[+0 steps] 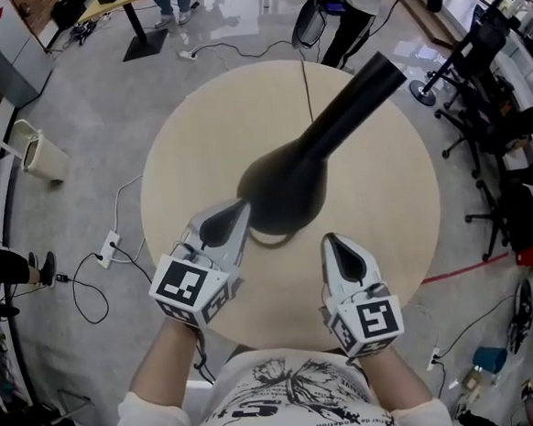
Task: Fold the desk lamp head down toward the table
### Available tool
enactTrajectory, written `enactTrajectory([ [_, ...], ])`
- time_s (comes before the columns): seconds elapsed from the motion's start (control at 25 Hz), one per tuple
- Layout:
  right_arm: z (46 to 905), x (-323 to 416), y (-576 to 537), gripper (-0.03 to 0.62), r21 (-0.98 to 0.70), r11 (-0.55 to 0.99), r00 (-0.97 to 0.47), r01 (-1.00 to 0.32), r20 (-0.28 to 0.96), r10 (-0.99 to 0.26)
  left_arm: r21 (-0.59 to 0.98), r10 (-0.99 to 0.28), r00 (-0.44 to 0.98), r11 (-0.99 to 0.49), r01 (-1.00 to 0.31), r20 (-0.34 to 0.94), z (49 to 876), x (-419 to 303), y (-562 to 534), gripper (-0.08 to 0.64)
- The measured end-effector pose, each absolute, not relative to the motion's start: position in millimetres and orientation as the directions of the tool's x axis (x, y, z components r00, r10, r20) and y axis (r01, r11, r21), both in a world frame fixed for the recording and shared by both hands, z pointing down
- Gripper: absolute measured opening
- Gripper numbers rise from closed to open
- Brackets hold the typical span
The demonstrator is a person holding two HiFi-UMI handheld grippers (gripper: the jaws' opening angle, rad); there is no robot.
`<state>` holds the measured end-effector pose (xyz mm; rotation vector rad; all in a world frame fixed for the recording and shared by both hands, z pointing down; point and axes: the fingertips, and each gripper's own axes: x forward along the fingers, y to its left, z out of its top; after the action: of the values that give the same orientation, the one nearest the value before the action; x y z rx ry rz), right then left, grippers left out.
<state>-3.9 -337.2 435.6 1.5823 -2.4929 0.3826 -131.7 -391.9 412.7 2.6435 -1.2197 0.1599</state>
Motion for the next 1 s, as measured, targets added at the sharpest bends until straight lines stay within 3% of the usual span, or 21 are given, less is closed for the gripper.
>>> enactTrajectory([
  [0.32, 444.2, -6.5, -341.6, 0.009, -0.116, 0.415, -0.431, -0.902, 0.286, -0.856, 0.171, -0.742, 0.644, -0.621, -0.765, 0.186, 414.3, -132.6, -393.9, 0.006],
  [0.72, 405.9, -21.3, -330.2, 0.009, -0.057, 0.420, -0.422, -0.906, 0.195, -0.885, 0.166, -0.785, 0.619, -0.608, -0.776, 0.023, 359.3, -135.0, -344.3, 0.006],
  [1.0, 406.7, -35.2, -296.0, 0.009, -0.058, 0.409, -0.412, -0.911, 0.179, -0.893, 0.171, -0.774, 0.630, -0.615, -0.770, 0.056, 390.7, -123.2, -301.8, 0.006],
])
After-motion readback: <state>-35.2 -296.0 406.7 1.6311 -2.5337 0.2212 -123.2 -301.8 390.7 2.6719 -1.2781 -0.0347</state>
